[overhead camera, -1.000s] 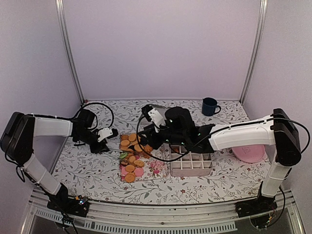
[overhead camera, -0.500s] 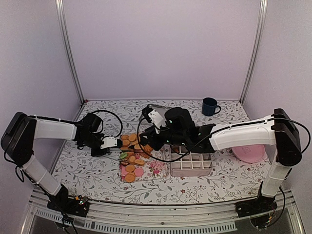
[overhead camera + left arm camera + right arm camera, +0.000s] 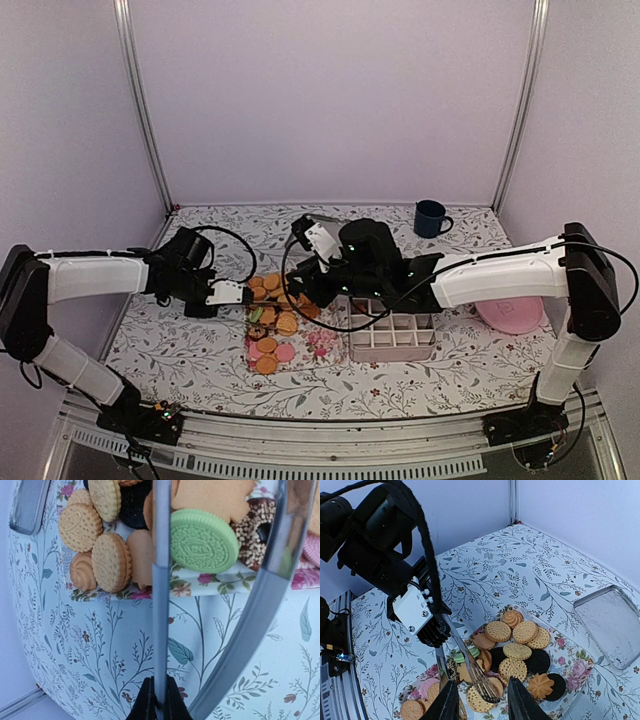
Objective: Pack the cookies
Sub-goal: Pick up the clamp from the plate, then pass from the left arm to the right
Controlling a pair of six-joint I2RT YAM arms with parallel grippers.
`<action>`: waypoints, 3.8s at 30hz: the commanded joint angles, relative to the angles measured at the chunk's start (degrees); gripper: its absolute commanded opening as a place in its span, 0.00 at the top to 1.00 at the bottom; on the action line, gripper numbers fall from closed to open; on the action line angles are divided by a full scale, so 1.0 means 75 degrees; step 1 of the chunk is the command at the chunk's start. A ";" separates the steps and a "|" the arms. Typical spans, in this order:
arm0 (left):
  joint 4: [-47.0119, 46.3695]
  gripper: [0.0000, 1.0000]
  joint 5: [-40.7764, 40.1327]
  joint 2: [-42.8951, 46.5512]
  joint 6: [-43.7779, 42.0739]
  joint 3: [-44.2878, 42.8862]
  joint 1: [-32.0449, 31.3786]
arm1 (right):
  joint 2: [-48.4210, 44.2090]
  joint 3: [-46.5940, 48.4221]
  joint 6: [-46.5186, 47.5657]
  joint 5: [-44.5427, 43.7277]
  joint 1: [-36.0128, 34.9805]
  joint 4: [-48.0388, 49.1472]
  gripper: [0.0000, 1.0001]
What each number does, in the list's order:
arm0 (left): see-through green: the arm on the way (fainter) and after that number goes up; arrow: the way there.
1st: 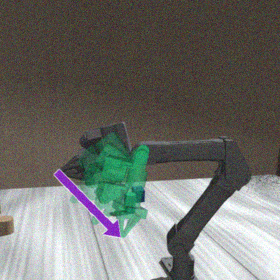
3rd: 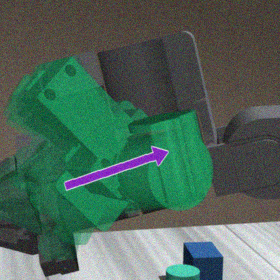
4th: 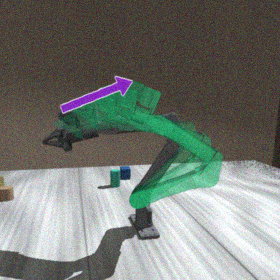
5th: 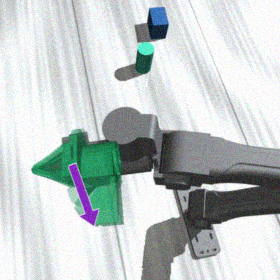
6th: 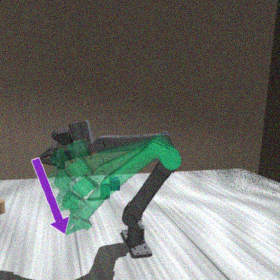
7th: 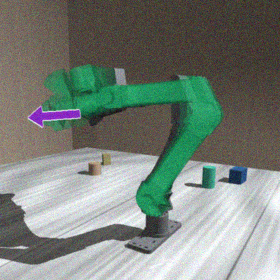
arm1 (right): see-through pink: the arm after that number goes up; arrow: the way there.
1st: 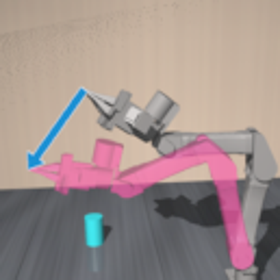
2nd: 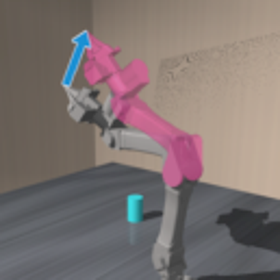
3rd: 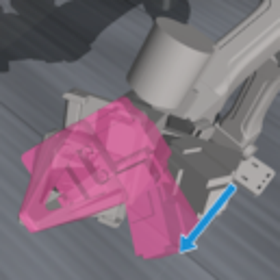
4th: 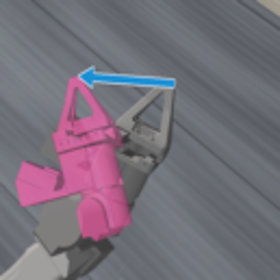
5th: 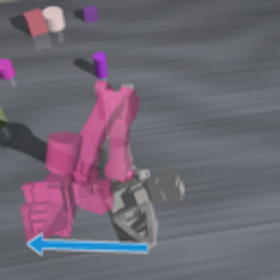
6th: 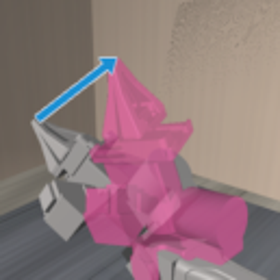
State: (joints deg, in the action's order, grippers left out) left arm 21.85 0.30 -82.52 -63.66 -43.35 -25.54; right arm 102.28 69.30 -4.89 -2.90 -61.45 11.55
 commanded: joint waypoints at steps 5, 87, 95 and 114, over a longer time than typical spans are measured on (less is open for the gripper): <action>-0.0105 1.00 -0.1437 0.0766 -0.0949 0.0096 -0.0742 | -0.0314 -0.0053 0.0019 0.0108 0.0014 0.0042 0.65; -1.1324 0.98 0.5995 0.2993 -0.7350 0.2044 -0.1177 | 0.0104 0.1507 -0.0470 0.5246 0.0302 -0.0574 1.00; -1.1180 0.24 0.4913 0.2775 -0.7106 0.2015 -0.1166 | -0.0466 0.1163 -0.0176 0.3281 0.0304 -0.0389 1.00; 0.1031 0.17 0.4824 0.3048 0.5129 -0.2846 -0.0467 | -0.0942 0.0101 -0.0288 0.0863 0.0277 0.3229 1.00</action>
State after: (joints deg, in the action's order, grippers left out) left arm 5.87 22.37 -55.55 -52.05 -58.15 -32.14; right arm 94.87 70.76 -4.67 4.60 -59.29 23.53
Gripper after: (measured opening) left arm 0.857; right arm 0.029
